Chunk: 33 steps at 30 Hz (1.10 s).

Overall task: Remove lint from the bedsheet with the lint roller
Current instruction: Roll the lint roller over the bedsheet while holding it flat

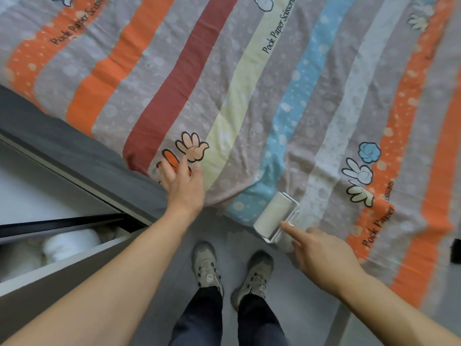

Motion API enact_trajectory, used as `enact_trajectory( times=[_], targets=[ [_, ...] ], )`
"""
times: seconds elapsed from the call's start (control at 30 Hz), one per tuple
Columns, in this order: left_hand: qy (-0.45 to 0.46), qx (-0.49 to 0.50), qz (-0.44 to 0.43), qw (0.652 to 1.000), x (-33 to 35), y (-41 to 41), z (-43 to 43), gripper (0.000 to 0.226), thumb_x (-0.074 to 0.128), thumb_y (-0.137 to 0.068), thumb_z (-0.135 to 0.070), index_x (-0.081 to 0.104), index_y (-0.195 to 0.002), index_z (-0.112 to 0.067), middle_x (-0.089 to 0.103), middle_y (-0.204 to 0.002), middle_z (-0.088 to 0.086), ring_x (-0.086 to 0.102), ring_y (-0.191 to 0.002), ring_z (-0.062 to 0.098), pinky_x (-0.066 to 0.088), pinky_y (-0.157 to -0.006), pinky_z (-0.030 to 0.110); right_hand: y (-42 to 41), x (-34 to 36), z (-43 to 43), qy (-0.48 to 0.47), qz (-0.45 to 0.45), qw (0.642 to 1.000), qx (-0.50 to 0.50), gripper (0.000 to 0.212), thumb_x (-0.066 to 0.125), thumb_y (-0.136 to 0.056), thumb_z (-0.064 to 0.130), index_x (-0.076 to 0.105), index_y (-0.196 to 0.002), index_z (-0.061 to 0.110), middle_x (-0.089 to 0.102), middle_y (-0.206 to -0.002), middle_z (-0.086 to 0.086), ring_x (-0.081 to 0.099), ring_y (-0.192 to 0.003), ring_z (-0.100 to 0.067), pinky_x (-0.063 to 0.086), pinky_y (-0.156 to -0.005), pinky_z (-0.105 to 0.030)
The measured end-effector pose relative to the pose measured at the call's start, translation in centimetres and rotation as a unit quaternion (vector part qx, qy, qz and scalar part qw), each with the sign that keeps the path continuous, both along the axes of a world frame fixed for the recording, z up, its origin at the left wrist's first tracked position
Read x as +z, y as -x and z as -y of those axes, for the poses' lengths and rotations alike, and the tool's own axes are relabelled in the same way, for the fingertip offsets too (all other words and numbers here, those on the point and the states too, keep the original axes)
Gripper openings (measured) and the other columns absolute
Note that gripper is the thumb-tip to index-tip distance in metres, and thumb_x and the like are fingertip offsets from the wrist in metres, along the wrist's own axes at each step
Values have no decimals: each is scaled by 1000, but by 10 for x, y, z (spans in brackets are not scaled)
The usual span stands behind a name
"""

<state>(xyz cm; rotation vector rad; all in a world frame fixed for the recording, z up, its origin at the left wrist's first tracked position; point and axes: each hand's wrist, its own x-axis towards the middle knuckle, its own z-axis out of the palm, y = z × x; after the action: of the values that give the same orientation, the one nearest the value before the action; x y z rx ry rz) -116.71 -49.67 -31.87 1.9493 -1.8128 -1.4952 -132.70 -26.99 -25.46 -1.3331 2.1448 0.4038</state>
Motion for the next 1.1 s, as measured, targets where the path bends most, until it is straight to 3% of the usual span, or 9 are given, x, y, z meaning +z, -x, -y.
enact_trajectory(
  times=[0.1,0.23,0.3,0.37,0.43,0.5,0.57,0.73,1.1],
  targets=[
    [86,-75,1,993,3,8,-2,48,33,-108,-36,35,-156,-31,2,-170,1,-5,-156,15,-1,-126,43,17,26,8,20,50,998,-36,46,37,-98,42,29,-141,56,67,-103,9,62,-93,-13,51,-71,-32],
    [62,-95,-151,982,4,27,-1,43,37,-110,-31,51,-147,-15,46,-154,-3,33,-138,-6,24,-109,3,39,45,44,154,150,960,-178,41,51,-96,33,50,-133,50,63,-86,26,50,-59,13,38,-59,-8],
    [62,-120,-156,978,2,39,-2,48,37,-108,-39,52,-146,-15,50,-152,-1,37,-141,2,28,-120,21,61,30,74,209,146,940,-228,40,51,-96,34,51,-134,47,67,-99,18,59,-75,8,43,-68,-13],
    [71,-160,-138,975,0,52,-5,60,32,-100,-49,52,-146,-16,48,-154,0,29,-150,13,21,-125,44,81,12,104,218,141,932,-253,41,48,-96,33,50,-136,42,65,-120,5,65,-96,-14,49,-77,-26],
    [83,-209,-90,970,-5,62,-9,63,28,-99,-50,49,-149,-18,41,-159,-1,18,-154,15,5,-126,50,95,-2,124,184,139,943,-240,41,44,-97,28,52,-137,35,64,-114,-2,65,-90,-26,52,-67,-30],
    [99,-257,-22,961,-10,69,-14,54,28,-107,-45,44,-152,-20,28,-165,-5,6,-156,15,-8,-124,51,101,-8,126,126,135,960,-212,42,41,-97,25,51,-138,33,58,-108,-3,60,-68,-25,54,-51,-32],
    [99,-288,26,952,-13,73,-20,49,23,-111,-40,40,-154,-25,13,-169,-8,-5,-156,13,-14,-121,49,105,-9,111,88,118,972,-183,43,40,-97,25,51,-138,32,57,-116,-4,57,-61,-21,53,-46,-32],
    [77,-305,80,946,-8,83,-35,50,20,-109,-46,32,-157,-35,-7,-170,-11,-22,-153,12,-19,-120,51,105,-4,33,33,87,988,-123,39,42,-97,29,52,-134,31,62,-126,-8,60,-104,-29,51,-85,-36],
    [59,-309,126,941,-9,109,-62,54,28,-106,-51,18,-159,-44,-22,-167,-7,-35,-148,17,-23,-115,59,107,17,-63,-10,119,983,-142,48,42,-95,27,44,-141,42,61,-131,4,58,-110,-19,42,-75,-28]
  ],
)
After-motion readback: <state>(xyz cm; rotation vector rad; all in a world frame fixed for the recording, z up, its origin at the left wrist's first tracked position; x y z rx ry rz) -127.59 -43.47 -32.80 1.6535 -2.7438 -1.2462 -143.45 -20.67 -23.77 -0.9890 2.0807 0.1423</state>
